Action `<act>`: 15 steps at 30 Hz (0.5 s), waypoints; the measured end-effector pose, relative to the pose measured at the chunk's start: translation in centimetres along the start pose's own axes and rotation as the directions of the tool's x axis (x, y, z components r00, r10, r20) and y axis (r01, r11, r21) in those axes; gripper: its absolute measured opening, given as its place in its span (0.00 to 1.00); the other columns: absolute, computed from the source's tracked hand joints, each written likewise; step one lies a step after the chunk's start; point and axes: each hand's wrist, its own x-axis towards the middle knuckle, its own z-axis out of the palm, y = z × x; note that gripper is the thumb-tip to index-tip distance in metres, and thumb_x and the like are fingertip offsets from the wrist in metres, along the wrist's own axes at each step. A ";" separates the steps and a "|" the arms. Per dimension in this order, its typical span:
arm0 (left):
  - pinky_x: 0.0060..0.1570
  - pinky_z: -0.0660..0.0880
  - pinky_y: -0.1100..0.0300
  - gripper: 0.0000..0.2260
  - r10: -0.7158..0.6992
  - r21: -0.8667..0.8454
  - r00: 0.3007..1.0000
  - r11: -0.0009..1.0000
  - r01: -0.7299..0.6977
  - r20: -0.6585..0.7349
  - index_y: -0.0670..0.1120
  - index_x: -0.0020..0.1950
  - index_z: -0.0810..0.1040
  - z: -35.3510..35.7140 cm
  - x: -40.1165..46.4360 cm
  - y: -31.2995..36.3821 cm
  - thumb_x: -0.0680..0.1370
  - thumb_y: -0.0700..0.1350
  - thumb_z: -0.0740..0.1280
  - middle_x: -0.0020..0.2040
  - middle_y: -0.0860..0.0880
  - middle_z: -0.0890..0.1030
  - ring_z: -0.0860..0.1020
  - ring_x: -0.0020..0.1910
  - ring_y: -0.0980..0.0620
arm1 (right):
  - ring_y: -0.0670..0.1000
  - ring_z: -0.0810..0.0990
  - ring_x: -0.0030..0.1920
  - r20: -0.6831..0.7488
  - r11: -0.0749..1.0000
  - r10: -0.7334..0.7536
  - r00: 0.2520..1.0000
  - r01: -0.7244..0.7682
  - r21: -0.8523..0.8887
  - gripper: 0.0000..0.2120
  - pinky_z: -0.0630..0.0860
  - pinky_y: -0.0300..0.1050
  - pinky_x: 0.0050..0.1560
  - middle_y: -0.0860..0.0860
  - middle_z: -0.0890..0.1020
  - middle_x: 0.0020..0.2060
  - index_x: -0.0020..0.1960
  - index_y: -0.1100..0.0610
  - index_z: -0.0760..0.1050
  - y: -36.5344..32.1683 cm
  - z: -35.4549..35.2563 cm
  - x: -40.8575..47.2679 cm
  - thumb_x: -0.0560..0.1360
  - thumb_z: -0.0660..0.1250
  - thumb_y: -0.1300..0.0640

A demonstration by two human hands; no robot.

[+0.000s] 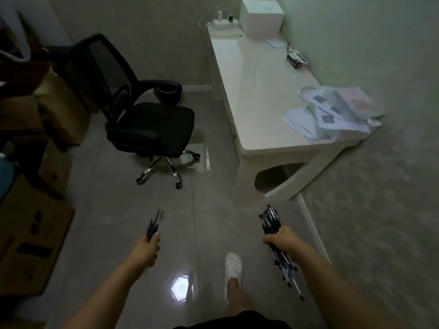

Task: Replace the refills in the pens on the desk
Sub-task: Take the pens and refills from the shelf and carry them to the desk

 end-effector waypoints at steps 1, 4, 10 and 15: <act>0.23 0.57 0.63 0.11 0.007 -0.014 1.000 1.000 -0.007 -0.015 0.43 0.46 0.67 0.5 1.4 1.3 0.84 0.47 0.54 0.31 0.48 0.63 0.58 0.26 0.53 | 0.50 0.75 0.23 0.014 1.000 -0.010 1.000 0.010 -0.010 0.05 0.73 0.39 0.25 0.57 0.75 0.27 0.41 0.65 0.73 -1.5 -0.6 1.8 0.72 0.68 0.69; 0.23 0.56 0.64 0.11 0.012 -0.066 0.998 0.998 -0.016 -0.056 0.44 0.43 0.67 1.9 4.8 5.2 0.84 0.46 0.54 0.30 0.48 0.62 0.58 0.26 0.53 | 0.52 0.79 0.29 0.050 0.995 -0.015 0.999 0.019 -0.094 0.03 0.77 0.43 0.30 0.57 0.79 0.31 0.45 0.65 0.75 -6.1 -2.5 6.3 0.72 0.69 0.68; 0.21 0.58 0.65 0.10 0.004 -0.177 0.997 0.984 -0.017 -0.074 0.44 0.46 0.69 4.0 9.8 12.2 0.84 0.46 0.55 0.29 0.49 0.64 0.59 0.24 0.55 | 0.50 0.80 0.29 0.096 0.970 -0.117 0.989 0.134 -0.203 0.04 0.78 0.41 0.30 0.57 0.80 0.33 0.45 0.63 0.75 -17.0 -6.0 13.2 0.72 0.70 0.67; 0.23 0.59 0.63 0.11 -0.045 -0.197 0.995 0.980 0.025 -0.095 0.43 0.45 0.68 3.2 13.7 17.0 0.84 0.47 0.55 0.30 0.48 0.64 0.60 0.25 0.55 | 0.49 0.80 0.28 0.134 0.958 -0.142 0.981 0.170 -0.232 0.03 0.77 0.39 0.28 0.56 0.81 0.32 0.43 0.63 0.76 -24.6 -6.4 17.6 0.72 0.70 0.66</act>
